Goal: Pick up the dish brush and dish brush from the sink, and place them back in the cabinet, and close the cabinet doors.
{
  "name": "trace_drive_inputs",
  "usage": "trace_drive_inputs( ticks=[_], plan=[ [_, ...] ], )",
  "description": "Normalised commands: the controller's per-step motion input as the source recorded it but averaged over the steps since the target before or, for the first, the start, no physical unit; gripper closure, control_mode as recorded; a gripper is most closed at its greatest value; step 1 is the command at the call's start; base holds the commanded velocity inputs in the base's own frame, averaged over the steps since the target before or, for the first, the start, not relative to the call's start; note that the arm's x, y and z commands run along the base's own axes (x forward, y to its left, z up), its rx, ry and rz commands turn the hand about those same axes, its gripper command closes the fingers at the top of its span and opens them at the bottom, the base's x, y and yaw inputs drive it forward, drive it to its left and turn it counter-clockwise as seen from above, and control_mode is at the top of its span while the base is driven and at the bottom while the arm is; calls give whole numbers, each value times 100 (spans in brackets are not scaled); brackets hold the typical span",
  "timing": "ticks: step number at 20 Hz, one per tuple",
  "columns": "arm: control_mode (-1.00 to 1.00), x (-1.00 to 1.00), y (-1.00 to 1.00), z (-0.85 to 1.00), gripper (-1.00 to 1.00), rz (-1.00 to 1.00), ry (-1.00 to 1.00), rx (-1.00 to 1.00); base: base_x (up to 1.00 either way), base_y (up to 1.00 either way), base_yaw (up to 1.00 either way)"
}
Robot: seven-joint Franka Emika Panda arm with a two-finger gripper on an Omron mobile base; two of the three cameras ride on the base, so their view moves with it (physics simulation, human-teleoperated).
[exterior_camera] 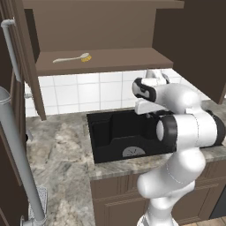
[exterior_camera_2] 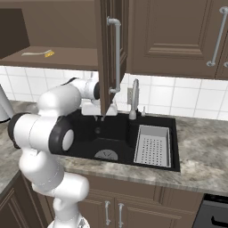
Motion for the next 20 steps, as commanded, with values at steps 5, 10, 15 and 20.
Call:
trace_drive_inputs(
  ticks=[5, 10, 15, 20],
  plan=[
    [-100, -21, 9, 32, 100, 5, -5, 0, 0, 0, 0],
    [-100, -13, 13, 38, 100, 7, -11, 0, 0, 0, 0],
    [-100, -7, 16, 38, 100, 11, -12, 0, 0, 0, 0],
    [-100, -6, 19, 39, 100, 17, -11, -3, 0, 0, 0]
  ],
)
